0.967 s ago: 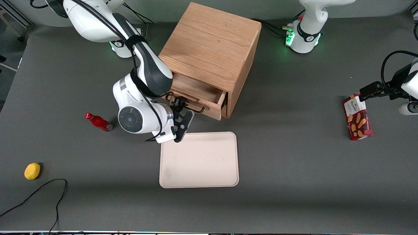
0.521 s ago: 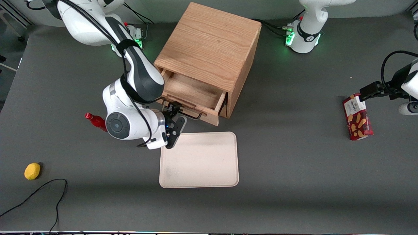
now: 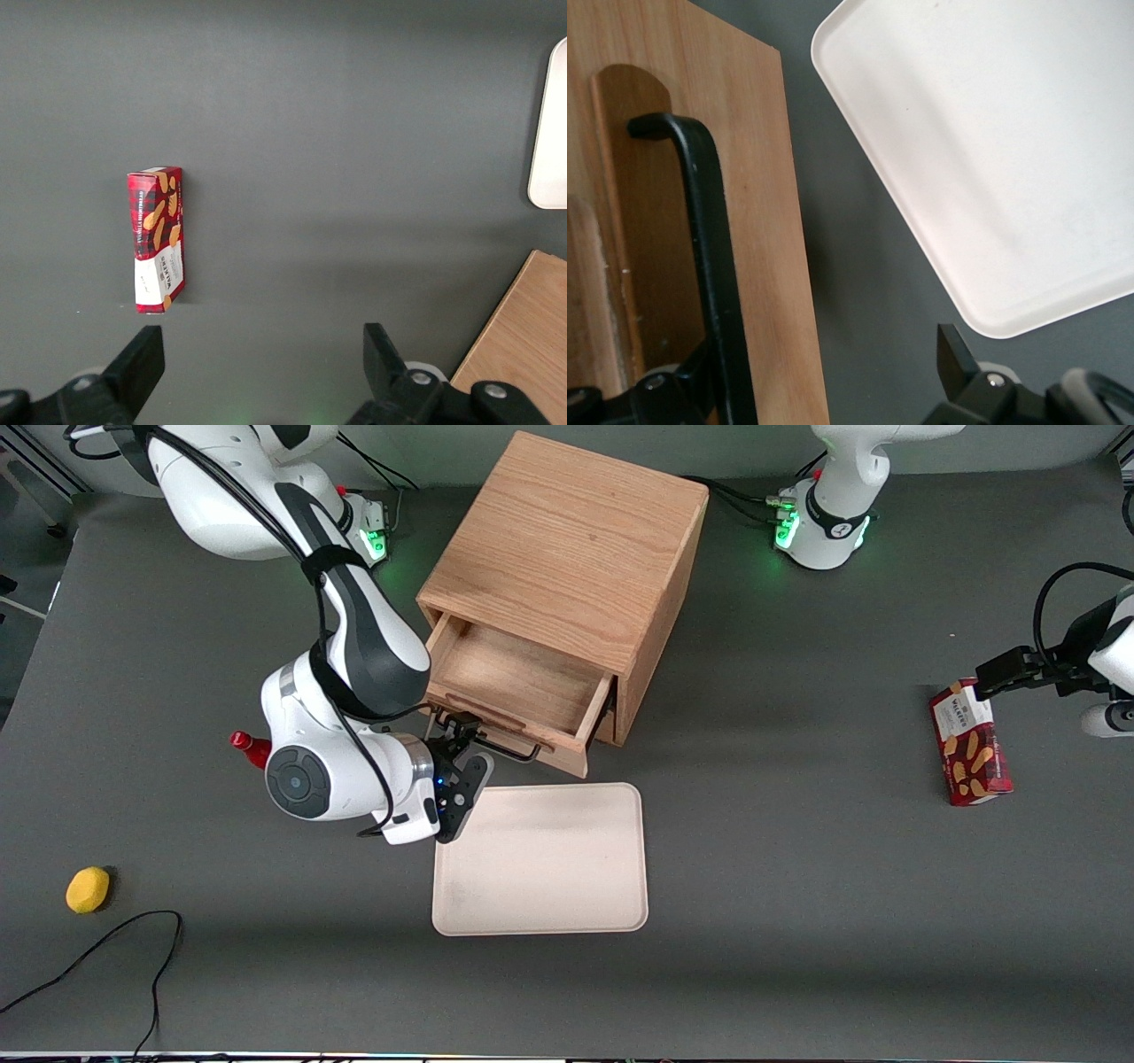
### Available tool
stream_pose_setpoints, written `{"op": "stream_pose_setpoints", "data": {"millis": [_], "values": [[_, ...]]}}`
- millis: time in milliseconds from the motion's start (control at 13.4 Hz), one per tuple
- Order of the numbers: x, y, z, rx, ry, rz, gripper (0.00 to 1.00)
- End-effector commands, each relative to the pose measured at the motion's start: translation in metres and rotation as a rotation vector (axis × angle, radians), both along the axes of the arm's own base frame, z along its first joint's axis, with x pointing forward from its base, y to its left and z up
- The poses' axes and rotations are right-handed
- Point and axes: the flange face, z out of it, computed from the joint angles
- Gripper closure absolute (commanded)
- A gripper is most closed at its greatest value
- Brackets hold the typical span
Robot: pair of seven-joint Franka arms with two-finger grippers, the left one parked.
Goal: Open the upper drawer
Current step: 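Pull the handle with the right gripper, sliding the upper drawer outward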
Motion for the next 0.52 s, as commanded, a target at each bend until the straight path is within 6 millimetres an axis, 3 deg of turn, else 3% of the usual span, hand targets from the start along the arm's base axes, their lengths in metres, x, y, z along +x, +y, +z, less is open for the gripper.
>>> {"op": "stream_pose_setpoints", "data": {"millis": [0, 446], "values": [[0.02, -0.008, 0.0, 0.022, -0.02, 0.012, 0.0], [0.036, -0.024, -0.001, 0.039, -0.043, 0.009, 0.0]]}}
